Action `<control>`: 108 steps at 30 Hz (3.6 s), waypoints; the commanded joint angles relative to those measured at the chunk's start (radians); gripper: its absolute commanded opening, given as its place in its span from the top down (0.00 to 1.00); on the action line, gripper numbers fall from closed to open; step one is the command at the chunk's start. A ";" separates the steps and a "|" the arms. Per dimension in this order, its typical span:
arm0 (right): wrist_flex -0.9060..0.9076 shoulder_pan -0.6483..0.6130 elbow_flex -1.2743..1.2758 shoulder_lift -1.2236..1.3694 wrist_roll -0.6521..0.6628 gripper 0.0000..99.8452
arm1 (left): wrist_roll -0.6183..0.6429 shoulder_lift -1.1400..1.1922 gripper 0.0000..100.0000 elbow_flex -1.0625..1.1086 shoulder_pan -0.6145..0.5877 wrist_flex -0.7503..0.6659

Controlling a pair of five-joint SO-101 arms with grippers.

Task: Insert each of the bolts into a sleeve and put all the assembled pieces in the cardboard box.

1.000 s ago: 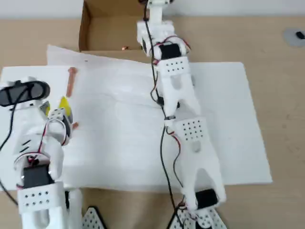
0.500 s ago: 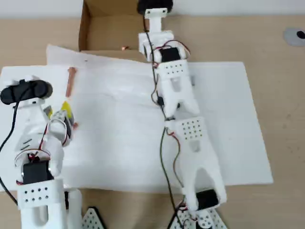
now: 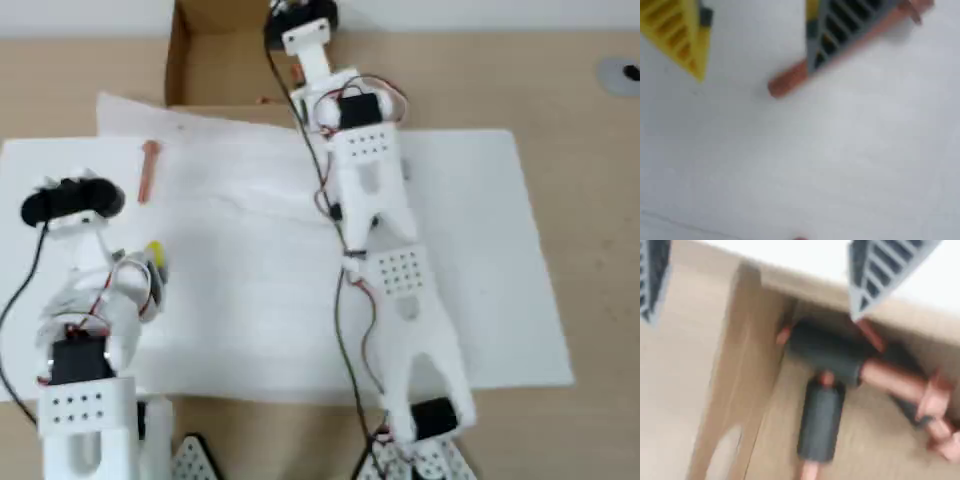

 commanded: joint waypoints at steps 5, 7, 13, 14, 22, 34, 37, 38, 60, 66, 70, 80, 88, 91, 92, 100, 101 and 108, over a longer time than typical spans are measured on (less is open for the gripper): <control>0.170 0.002 -0.051 -0.191 0.009 0.71 | -0.028 0.243 0.85 -0.330 0.011 0.014; 0.215 0.004 -0.051 -0.249 0.012 0.71 | -0.048 0.409 0.85 -0.459 0.009 0.005; 0.353 0.001 -0.050 -0.397 0.011 0.71 | -0.052 0.966 0.85 -0.887 0.006 0.009; 0.376 0.002 -0.050 -0.415 0.014 0.71 | -0.052 1.043 0.85 -0.948 0.006 0.009; 0.450 0.070 -0.048 -0.544 0.014 0.71 | -0.094 1.555 0.86 -1.401 0.006 0.133; 0.450 0.171 -0.045 -0.595 0.014 0.71 | -0.137 2.112 0.86 -2.031 -0.015 0.334; 0.450 0.173 -0.045 -0.595 0.014 0.71 | -0.138 2.212 0.86 -2.143 -0.046 0.354; 0.450 0.173 -0.045 -0.595 0.014 0.71 | -0.138 2.246 0.86 -2.173 -0.054 0.354; 0.450 0.171 -0.045 -0.588 0.009 0.71 | -0.276 2.391 0.99 -2.369 -0.015 0.644; 0.450 0.170 -0.044 -0.588 0.009 0.71 | -0.253 2.347 0.99 -2.587 0.012 0.740; 0.451 0.166 -0.042 -0.588 0.009 0.71 | -0.176 2.276 1.00 -2.783 0.023 0.764; 0.453 0.157 0.338 -0.638 0.008 0.71 | -0.087 1.894 1.00 -2.665 0.025 0.766; 0.451 0.024 0.974 -0.923 0.011 0.71 | -0.089 1.322 0.99 -2.053 0.075 0.766; 0.451 -0.016 1.165 -1.009 0.012 0.71 | -0.095 1.079 0.99 -1.768 0.101 0.761; 0.450 -0.024 1.214 -1.032 0.009 0.71 | -0.095 1.007 0.99 -1.688 0.104 0.756; 0.443 0.013 1.377 -1.049 0.204 0.71 | -0.087 0.593 0.99 -1.163 0.063 0.537; 0.446 0.030 1.376 -1.035 0.279 0.71 | -0.087 0.547 0.99 -1.112 0.055 0.512; 0.445 0.137 1.330 -0.946 0.764 0.71 | -0.087 0.223 0.99 -0.802 0.048 0.382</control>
